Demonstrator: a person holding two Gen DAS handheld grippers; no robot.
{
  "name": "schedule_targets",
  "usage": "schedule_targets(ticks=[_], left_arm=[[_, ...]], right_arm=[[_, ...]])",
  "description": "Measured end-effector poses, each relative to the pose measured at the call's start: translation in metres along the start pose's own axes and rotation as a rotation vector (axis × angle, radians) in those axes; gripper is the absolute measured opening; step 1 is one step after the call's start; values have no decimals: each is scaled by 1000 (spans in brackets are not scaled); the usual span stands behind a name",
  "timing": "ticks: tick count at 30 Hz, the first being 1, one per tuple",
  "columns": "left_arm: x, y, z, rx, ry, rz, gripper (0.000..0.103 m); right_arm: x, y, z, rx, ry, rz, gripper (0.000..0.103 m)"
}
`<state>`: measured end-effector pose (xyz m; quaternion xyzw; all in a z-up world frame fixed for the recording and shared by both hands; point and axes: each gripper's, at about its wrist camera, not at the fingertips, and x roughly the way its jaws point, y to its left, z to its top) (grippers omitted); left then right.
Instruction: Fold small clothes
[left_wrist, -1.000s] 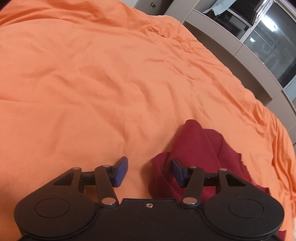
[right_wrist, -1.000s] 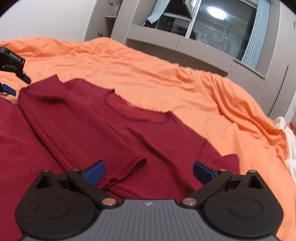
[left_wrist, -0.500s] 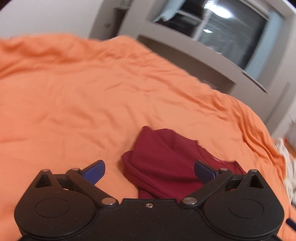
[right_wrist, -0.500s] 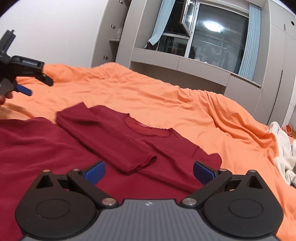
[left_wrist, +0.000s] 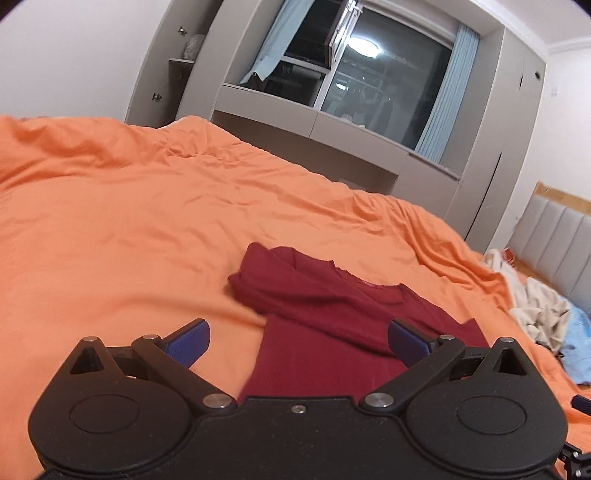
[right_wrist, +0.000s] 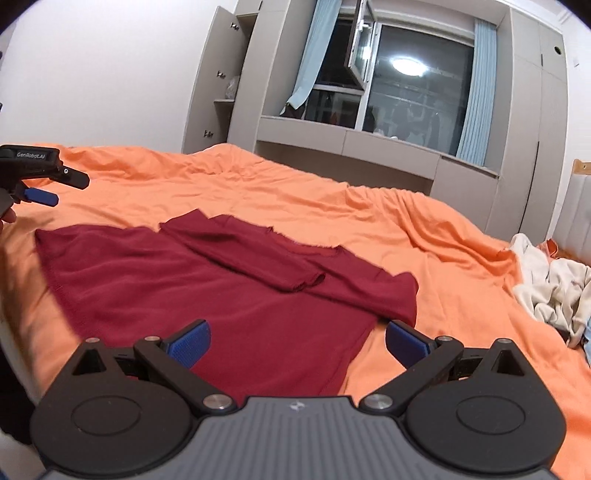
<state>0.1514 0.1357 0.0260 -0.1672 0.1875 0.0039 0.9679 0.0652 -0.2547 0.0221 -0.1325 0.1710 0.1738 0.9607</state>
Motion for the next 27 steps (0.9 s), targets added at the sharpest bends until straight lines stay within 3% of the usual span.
schedule_targets(ticks=[9, 16, 18, 24, 26, 27], left_arm=[[-48, 0, -40, 66, -26, 37, 102], [-51, -13, -53, 140, 4, 31, 102], [-53, -16, -55, 161, 1, 24, 102], [-57, -25, -60, 204, -17, -5, 102], [-58, -27, -61, 220, -17, -21, 102], [-58, -29, -62, 229, -16, -30, 102]], right_arm=[[-19, 39, -17, -182, 107, -7, 103], [-23, 53, -24, -256, 93, -40, 102], [-23, 53, -25, -261, 82, -54, 97], [-23, 53, -25, -279, 66, -30, 65], [-22, 55, -25, -291, 65, -11, 39], [-21, 57, -25, -295, 67, -1, 31]])
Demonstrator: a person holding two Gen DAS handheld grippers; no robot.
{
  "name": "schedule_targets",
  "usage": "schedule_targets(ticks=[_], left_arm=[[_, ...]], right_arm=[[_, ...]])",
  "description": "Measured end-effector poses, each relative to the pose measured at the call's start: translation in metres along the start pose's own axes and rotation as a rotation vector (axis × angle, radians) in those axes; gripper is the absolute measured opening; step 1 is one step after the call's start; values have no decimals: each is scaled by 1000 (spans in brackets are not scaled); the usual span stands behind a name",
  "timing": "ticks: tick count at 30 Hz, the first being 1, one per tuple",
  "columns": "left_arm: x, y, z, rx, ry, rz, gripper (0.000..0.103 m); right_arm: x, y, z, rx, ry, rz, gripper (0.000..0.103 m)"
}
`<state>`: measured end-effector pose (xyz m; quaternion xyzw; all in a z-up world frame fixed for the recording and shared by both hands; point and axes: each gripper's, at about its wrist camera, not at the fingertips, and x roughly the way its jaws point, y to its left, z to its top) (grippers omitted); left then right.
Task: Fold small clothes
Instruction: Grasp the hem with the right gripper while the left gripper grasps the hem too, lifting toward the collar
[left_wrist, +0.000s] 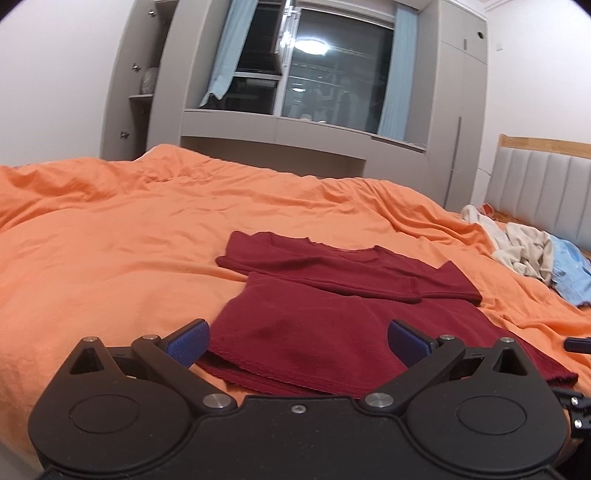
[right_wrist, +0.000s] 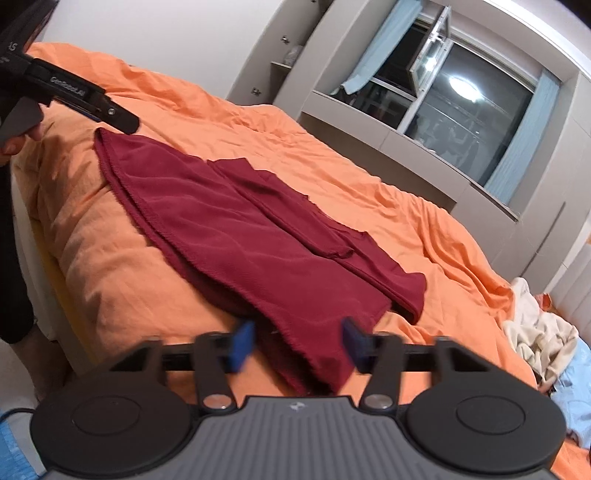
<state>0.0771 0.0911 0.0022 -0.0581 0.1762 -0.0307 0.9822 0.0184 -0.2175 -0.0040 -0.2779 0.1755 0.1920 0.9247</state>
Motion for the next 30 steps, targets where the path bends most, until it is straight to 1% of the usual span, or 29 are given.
schedule_targets(ticks=[1, 4, 7, 12, 15, 19, 21, 25, 27, 30], left_arm=[[0, -2, 0, 10, 0, -11, 102], [0, -11, -3, 56, 5, -36, 102], [1, -24, -8, 124, 12, -52, 102], [6, -43, -16, 257, 30, -43, 102], [11, -53, -22, 335, 41, -47, 102], [21, -67, -28, 436, 46, -27, 102], [26, -71, -28, 460, 54, -5, 102], [29, -72, -29, 472, 58, -4, 102], [30, -71, -29, 479, 55, 12, 102], [34, -66, -25, 480, 39, 93, 102]], right_arm=[[0, 0, 1, 2, -3, 10, 23], [-1, -6, 6, 45, -40, 17, 15], [-2, -17, 13, 112, -85, 17, 12], [-5, -35, 26, 190, -148, 7, 11], [-7, -40, 30, 209, -173, -1, 11], [-11, -44, 31, 219, -195, -17, 10], [-12, -46, 30, 232, -201, -23, 10], [-16, -49, 31, 241, -216, -32, 10], [-17, -49, 30, 239, -219, -36, 9], [-19, -48, 26, 245, -214, -42, 9]])
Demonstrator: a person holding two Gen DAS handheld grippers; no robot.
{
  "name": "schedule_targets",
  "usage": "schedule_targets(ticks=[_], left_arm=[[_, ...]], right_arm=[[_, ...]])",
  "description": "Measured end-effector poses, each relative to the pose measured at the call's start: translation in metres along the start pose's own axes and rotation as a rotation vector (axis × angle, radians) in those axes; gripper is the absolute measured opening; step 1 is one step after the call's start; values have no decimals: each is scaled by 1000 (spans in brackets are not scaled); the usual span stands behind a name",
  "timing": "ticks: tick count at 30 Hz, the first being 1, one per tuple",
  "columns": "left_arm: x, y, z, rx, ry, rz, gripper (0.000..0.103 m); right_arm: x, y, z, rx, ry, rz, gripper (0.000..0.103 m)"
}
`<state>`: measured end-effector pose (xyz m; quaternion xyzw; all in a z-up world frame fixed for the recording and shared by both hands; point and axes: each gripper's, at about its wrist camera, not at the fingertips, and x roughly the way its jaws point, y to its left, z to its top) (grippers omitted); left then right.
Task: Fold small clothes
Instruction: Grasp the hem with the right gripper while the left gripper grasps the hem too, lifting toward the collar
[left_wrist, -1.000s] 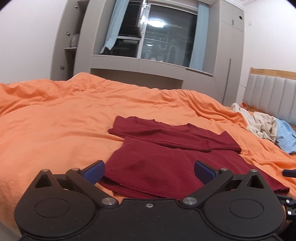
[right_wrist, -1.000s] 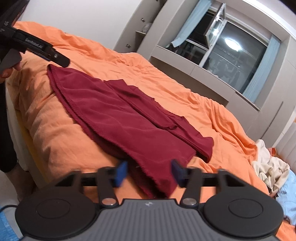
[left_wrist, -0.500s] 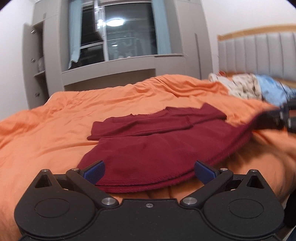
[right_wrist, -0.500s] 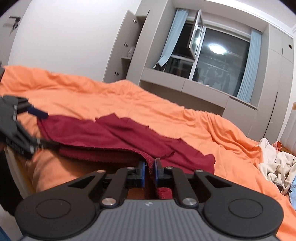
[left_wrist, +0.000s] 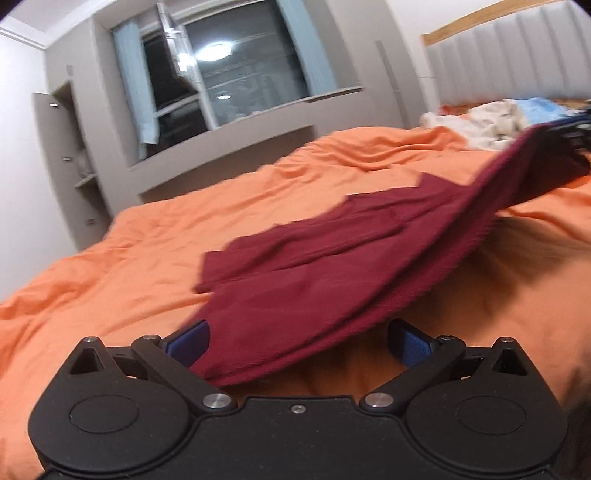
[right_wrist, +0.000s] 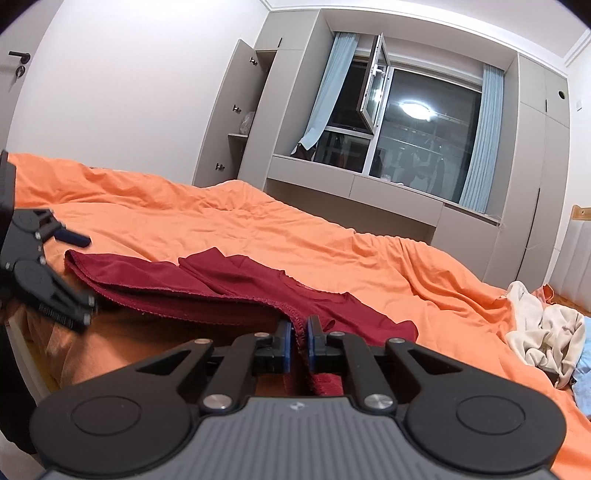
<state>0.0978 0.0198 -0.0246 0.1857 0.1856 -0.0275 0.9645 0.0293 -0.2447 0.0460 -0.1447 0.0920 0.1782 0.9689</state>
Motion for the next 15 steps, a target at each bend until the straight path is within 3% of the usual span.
schedule_targets(ticks=[4, 7, 12, 15], left_arm=[[2, 17, 3, -40, -14, 109, 102], [3, 28, 7, -62, 4, 112, 102], [8, 39, 13, 5, 51, 104, 97], [8, 48, 15, 42, 61, 64, 84]], right_arm=[[-3, 0, -6, 9, 16, -14, 9], [-5, -1, -11, 17, 31, -22, 9], [-6, 5, -18, 5, 54, -24, 9], [-5, 10, -21, -15, 65, -31, 9]])
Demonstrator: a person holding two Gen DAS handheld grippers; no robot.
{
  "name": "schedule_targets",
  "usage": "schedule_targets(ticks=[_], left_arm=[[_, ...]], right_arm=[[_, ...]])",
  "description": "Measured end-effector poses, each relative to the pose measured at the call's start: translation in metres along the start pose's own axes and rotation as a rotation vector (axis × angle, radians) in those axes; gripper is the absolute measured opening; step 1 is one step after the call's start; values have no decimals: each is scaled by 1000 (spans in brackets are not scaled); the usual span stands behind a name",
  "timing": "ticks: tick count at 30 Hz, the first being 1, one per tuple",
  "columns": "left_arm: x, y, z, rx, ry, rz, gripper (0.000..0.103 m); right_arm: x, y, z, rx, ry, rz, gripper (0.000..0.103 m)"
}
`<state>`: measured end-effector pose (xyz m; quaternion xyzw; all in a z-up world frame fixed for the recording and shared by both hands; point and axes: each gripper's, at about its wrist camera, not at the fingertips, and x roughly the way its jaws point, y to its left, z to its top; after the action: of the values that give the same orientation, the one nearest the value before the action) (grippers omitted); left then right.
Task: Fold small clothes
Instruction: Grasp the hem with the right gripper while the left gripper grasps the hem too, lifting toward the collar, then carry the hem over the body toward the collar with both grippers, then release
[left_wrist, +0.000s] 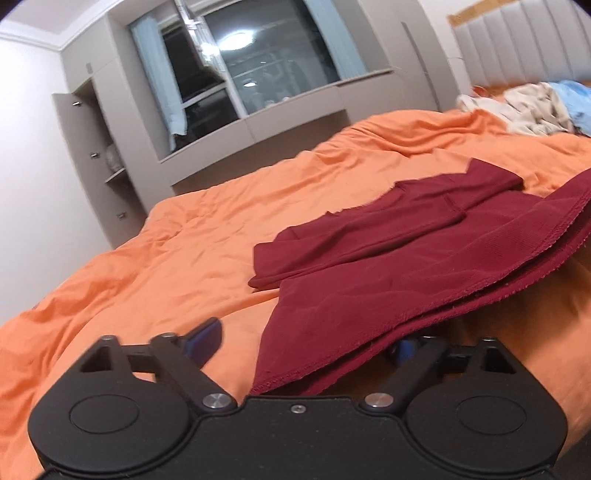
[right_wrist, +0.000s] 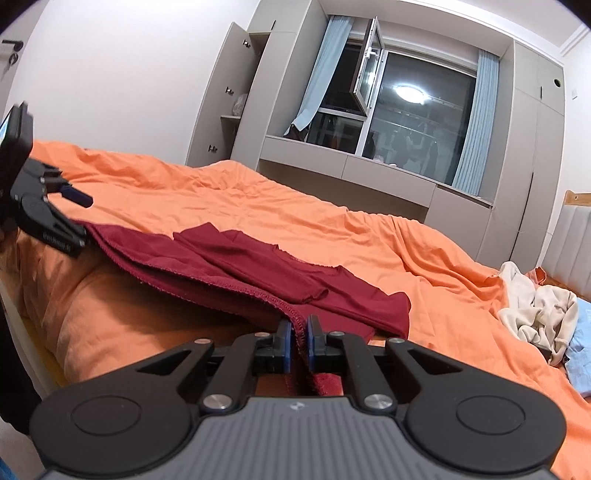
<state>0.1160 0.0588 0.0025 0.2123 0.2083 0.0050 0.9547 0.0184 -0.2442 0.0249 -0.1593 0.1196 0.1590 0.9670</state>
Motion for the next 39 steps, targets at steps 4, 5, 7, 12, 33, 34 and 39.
schedule_targets(ticks=[4, 5, 7, 12, 33, 34, 39], left_arm=[[1, 9, 1, 31, 17, -61, 53], [3, 10, 1, 32, 27, -77, 39], [6, 13, 1, 33, 43, -107, 25], [2, 16, 2, 9, -10, -127, 7], [-144, 2, 48, -31, -342, -122, 5], [-149, 1, 49, -36, -344, -127, 5], [-150, 1, 53, -103, -327, -165, 5]], right_arm=[[0, 7, -3, -31, 12, -19, 9], [0, 8, -3, -36, 11, -25, 9], [0, 12, -4, -50, 5, -48, 9], [-5, 15, -1, -79, -49, -108, 8], [-115, -20, 31, -58, -338, -247, 7], [-114, -20, 31, -61, -336, -245, 7], [-97, -23, 35, -81, -335, -243, 7]])
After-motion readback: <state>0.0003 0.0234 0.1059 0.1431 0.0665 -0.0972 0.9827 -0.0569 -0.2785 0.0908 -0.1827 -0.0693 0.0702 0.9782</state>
